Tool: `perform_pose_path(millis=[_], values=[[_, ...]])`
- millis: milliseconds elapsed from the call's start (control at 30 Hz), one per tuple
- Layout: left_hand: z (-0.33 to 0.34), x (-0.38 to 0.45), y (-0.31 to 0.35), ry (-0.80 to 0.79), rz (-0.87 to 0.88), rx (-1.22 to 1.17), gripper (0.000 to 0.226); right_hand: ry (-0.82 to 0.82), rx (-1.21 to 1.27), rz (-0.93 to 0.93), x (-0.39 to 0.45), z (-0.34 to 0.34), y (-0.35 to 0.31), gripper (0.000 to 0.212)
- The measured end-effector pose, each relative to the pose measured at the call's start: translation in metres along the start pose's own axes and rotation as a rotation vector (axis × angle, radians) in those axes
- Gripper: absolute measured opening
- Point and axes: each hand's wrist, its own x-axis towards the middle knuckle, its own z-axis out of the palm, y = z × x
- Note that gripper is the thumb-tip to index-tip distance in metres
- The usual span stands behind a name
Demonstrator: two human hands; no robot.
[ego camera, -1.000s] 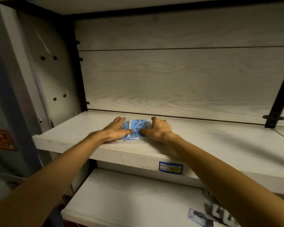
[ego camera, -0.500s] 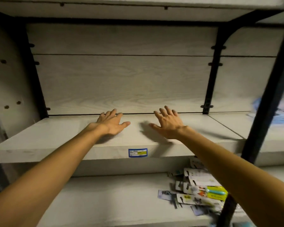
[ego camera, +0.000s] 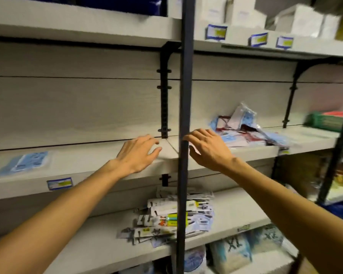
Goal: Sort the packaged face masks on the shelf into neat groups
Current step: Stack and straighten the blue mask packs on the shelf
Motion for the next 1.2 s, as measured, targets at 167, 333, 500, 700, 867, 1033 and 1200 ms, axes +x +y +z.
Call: perform_pose_path(millis=[167, 333, 500, 700, 867, 1033, 1200], values=[[0.023, 0.023, 0.112, -0.033, 0.295, -0.017, 0.034, -0.086, 0.009, 0.150, -0.074, -0.020, 0.077, 0.040], [0.040, 0.081, 0.176, -0.110, 0.372, 0.080, 0.038, -0.125, 0.016, 0.260, -0.124, -0.026, 0.139, 0.042], [0.066, 0.136, 0.209, -0.136, 0.287, 0.116, 0.041, -0.126, 0.069, 0.406, -0.146, -0.001, 0.187, 0.043], [0.115, 0.202, 0.209, -0.135, 0.214, 0.138, 0.047, -0.160, 0.011, 0.493, -0.138, 0.044, 0.247, 0.047], [0.169, 0.267, 0.196, -0.211, 0.075, 0.012, 0.048, -0.288, -0.005, 0.711, -0.109, 0.077, 0.316, 0.051], [0.218, 0.311, 0.186, -0.306, -0.042, -0.035, 0.053, -0.414, -0.009, 0.898, -0.094, 0.117, 0.372, 0.066], [0.246, 0.336, 0.178, -0.445, -0.091, -0.047, 0.068, -0.384, 0.122, 0.909, -0.090, 0.150, 0.395, 0.064]])
